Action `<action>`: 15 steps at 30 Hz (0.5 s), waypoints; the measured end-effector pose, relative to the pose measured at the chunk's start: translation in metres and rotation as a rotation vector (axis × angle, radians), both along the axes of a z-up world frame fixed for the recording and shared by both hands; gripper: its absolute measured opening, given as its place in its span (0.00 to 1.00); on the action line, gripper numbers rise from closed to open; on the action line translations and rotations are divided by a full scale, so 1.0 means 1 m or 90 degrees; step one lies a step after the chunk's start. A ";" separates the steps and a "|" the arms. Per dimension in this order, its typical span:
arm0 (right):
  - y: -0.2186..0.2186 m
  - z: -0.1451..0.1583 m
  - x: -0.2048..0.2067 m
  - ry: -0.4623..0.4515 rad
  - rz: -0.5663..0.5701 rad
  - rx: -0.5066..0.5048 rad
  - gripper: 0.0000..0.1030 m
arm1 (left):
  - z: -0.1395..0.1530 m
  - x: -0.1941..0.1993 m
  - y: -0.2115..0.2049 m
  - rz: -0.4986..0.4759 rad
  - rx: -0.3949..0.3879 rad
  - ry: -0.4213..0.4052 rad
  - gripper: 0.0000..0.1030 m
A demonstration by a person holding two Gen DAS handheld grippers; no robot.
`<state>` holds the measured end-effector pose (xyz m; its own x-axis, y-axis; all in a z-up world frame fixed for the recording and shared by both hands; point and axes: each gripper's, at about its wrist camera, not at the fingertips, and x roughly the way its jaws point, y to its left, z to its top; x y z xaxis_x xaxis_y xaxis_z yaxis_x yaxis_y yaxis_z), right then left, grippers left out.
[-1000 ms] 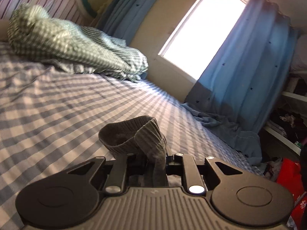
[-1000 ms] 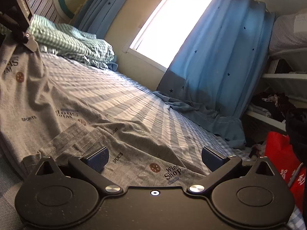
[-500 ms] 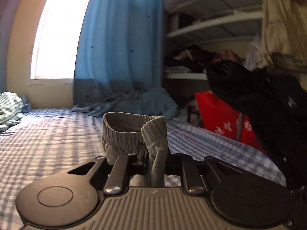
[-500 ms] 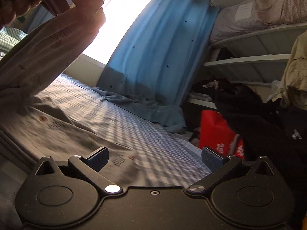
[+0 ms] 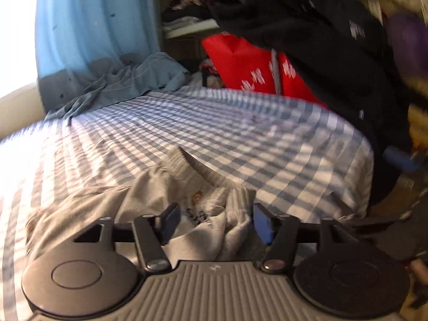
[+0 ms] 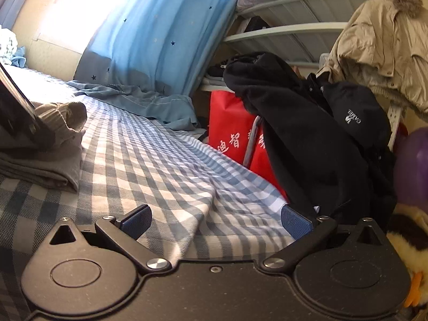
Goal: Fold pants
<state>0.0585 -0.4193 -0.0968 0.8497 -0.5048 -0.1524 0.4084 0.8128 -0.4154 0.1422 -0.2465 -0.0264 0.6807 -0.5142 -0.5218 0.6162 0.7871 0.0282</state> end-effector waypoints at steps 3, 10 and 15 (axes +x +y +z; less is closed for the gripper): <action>0.008 0.010 0.006 -0.014 0.016 0.031 0.99 | 0.019 -0.002 0.042 0.063 -0.066 0.007 0.89; 0.036 0.055 0.037 -0.031 0.117 0.192 0.99 | 0.010 0.016 0.127 0.314 -0.035 0.046 0.97; 0.057 0.079 0.077 0.058 0.230 0.261 0.96 | -0.013 0.017 0.156 0.364 -0.043 0.120 0.98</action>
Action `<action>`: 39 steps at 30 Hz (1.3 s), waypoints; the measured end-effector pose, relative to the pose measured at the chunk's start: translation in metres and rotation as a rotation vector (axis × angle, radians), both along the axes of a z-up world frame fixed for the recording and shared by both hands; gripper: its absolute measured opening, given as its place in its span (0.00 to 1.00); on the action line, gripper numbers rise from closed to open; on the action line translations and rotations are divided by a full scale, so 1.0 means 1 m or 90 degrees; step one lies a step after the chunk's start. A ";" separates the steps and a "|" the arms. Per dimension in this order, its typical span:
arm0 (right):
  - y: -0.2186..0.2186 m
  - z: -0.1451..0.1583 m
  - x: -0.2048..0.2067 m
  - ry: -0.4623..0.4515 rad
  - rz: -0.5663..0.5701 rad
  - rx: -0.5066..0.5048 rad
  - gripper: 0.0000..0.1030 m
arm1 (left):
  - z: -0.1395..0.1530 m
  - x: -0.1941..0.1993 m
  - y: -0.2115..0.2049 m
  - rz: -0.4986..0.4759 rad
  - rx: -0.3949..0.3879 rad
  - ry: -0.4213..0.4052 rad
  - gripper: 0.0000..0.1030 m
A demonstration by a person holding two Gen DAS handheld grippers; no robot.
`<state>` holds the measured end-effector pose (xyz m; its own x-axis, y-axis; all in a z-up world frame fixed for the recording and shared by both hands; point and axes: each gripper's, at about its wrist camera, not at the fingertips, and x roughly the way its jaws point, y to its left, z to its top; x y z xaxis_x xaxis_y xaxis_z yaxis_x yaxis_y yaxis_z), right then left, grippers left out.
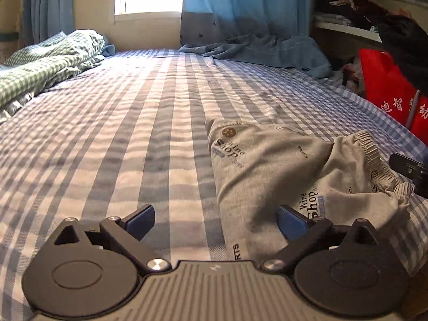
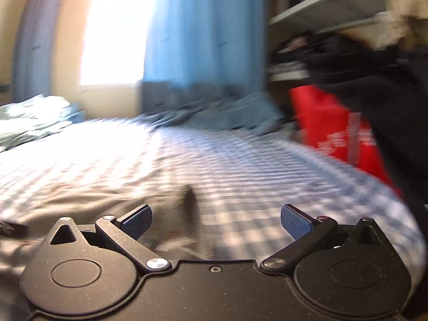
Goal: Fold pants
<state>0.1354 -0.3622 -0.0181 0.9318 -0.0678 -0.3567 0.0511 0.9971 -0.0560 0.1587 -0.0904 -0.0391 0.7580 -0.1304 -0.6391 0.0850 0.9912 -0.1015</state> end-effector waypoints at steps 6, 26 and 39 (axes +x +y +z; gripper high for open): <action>0.006 -0.004 0.037 0.126 0.118 0.052 0.65 | -0.009 -0.009 0.008 -0.006 -0.043 0.013 0.99; -0.023 0.011 0.038 0.225 0.169 0.045 0.26 | -0.013 -0.018 0.008 -0.011 -0.058 0.013 1.00; -0.025 0.003 0.002 0.177 0.085 -0.007 0.75 | 0.009 -0.016 0.017 -0.006 -0.046 -0.018 1.00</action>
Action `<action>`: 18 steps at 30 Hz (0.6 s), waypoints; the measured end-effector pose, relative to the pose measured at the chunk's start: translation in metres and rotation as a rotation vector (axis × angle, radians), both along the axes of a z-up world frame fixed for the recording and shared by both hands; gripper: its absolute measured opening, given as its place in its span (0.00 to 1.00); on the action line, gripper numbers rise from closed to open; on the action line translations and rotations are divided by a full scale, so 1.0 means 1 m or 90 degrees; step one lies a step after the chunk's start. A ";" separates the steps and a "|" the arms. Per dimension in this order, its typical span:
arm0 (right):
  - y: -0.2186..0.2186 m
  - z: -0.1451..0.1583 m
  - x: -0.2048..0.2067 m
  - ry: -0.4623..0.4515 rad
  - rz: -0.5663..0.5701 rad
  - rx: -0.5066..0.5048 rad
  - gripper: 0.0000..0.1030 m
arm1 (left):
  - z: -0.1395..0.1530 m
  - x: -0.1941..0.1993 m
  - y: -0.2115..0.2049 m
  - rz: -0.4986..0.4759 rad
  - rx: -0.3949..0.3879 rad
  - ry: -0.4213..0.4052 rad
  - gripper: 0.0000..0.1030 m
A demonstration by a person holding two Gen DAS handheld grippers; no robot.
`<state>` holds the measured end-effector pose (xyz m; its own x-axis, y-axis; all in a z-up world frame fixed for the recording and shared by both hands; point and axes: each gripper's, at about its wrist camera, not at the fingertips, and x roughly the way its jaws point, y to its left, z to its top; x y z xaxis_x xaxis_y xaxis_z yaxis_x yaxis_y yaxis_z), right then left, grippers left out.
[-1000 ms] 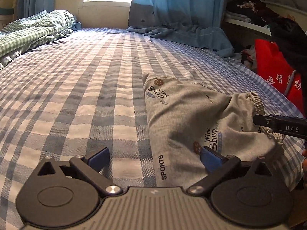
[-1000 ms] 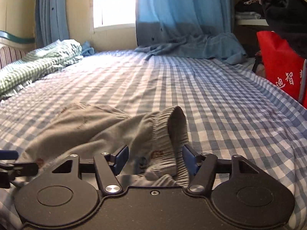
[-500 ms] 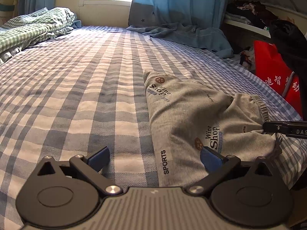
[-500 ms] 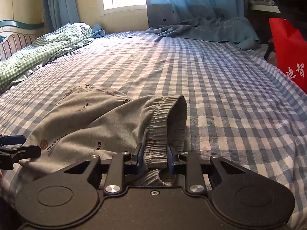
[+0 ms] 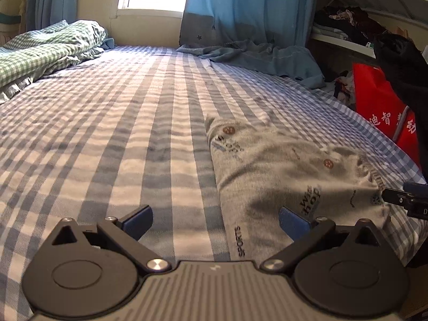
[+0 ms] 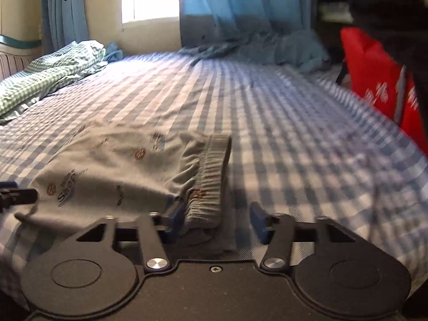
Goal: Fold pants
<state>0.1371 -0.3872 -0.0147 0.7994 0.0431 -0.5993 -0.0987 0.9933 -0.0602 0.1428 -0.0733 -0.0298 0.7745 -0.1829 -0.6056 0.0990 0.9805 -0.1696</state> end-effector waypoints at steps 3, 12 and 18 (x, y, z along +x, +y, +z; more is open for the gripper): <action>0.015 0.005 0.002 -0.088 -0.016 -0.083 0.99 | 0.018 0.020 -0.006 -0.005 0.029 -0.034 1.00; 0.045 -0.027 0.068 -0.206 -0.041 -0.312 0.99 | 0.023 0.106 -0.050 0.002 0.126 -0.070 1.00; 0.039 -0.058 0.089 -0.171 -0.049 -0.362 0.99 | -0.014 0.133 -0.074 0.041 0.233 -0.035 1.00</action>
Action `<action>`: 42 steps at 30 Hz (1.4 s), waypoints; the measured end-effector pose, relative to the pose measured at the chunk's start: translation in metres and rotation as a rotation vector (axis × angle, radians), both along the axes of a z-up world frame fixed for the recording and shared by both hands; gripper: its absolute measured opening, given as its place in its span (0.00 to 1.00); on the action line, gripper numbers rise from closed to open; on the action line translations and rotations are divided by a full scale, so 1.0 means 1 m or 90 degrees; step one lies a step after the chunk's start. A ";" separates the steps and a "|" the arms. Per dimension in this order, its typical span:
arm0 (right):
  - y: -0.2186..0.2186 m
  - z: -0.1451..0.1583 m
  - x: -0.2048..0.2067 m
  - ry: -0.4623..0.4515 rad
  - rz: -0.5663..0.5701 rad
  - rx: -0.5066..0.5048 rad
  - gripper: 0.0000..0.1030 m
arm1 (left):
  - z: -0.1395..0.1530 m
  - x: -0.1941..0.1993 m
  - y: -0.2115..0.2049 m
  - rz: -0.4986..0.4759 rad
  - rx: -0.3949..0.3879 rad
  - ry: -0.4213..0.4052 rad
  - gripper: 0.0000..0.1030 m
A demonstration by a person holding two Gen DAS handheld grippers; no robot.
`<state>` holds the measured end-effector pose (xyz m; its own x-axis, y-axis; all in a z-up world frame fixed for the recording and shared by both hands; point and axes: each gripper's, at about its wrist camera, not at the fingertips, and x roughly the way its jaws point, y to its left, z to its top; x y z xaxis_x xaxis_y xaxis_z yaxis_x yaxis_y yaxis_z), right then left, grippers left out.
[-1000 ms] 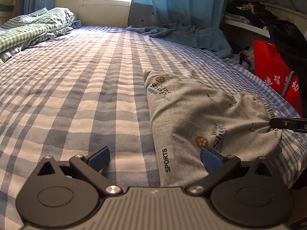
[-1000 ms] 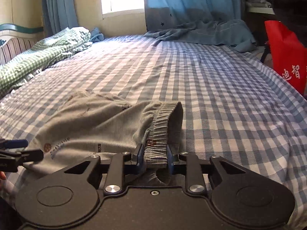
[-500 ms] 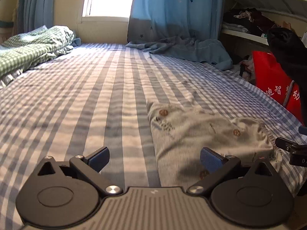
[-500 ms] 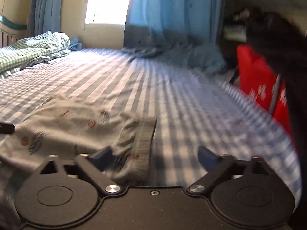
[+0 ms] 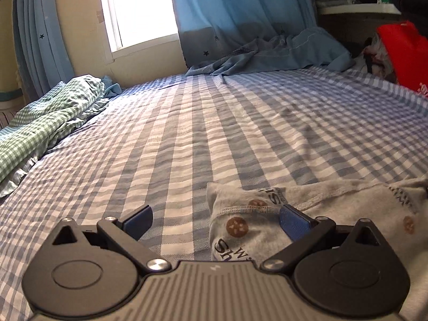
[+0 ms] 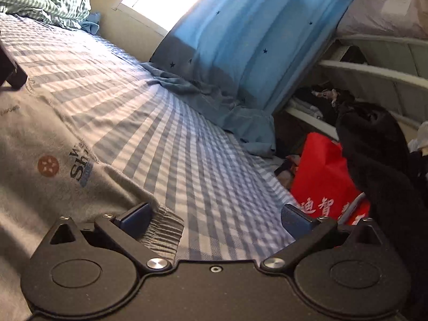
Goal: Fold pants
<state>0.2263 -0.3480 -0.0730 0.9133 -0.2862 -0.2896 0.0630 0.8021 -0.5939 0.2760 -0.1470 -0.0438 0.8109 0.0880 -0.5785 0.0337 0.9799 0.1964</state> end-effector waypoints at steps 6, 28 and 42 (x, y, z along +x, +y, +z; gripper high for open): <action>-0.021 -0.005 0.005 0.022 -0.007 0.114 0.99 | -0.015 0.002 0.002 0.007 -0.018 0.011 1.00; -0.010 -0.007 -0.113 -0.090 -0.128 0.128 0.99 | -0.019 -0.132 0.059 0.022 -0.182 -0.018 0.99; -0.007 0.010 -0.123 -0.162 -0.123 0.146 0.99 | -0.025 -0.135 0.075 0.007 -0.223 -0.030 1.00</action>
<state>0.1030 -0.3548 -0.0631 0.8996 -0.4143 -0.1378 0.3481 0.8711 -0.3465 0.1411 -0.0723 -0.0684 0.8377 -0.1003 -0.5368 0.0213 0.9882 -0.1514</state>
